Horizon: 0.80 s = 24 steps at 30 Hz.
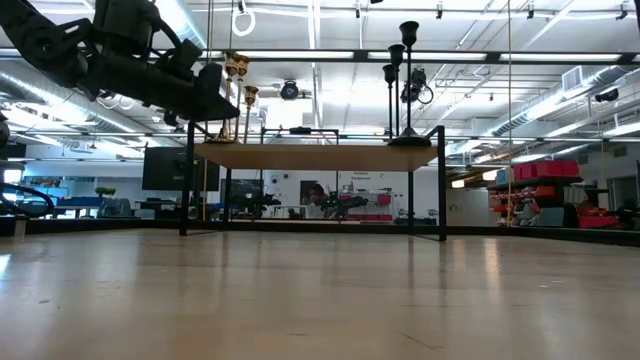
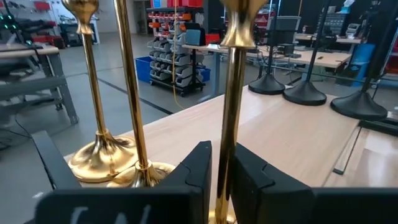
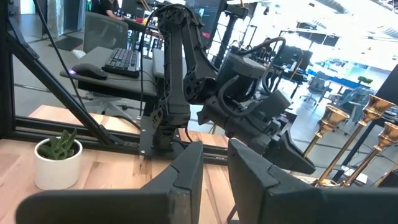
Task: Pick & Place candle stick holders
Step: Put the gold candle holder on the shelf aligned with the other gold candle holders, then return to Home Position
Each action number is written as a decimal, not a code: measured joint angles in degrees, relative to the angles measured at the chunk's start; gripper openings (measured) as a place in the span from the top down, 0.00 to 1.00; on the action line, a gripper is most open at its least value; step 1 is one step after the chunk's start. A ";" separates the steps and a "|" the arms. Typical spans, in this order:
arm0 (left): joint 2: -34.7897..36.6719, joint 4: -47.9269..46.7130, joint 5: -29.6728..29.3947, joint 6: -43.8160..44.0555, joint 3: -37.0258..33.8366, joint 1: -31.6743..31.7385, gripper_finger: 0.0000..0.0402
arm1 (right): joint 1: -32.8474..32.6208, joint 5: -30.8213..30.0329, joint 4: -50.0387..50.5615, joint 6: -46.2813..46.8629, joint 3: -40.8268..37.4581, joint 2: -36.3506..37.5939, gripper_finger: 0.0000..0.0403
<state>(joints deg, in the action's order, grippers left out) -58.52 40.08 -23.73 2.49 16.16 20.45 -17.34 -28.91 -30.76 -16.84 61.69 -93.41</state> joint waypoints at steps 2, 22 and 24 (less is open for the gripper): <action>0.02 0.29 -0.45 -1.56 0.00 -0.01 0.87 | 0.00 0.00 0.04 0.00 0.00 0.00 0.81; 7.59 -5.17 -1.55 -6.60 0.07 -2.87 0.53 | 0.00 -2.67 1.46 -1.57 0.04 0.47 0.81; 10.99 -8.37 -1.52 -6.65 0.07 -4.00 0.53 | -0.01 -6.02 2.07 -1.68 0.04 0.76 0.81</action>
<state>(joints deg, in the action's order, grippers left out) -47.53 31.70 -25.25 -4.16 16.23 16.45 -17.36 -34.93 -28.69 -18.52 61.73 -92.64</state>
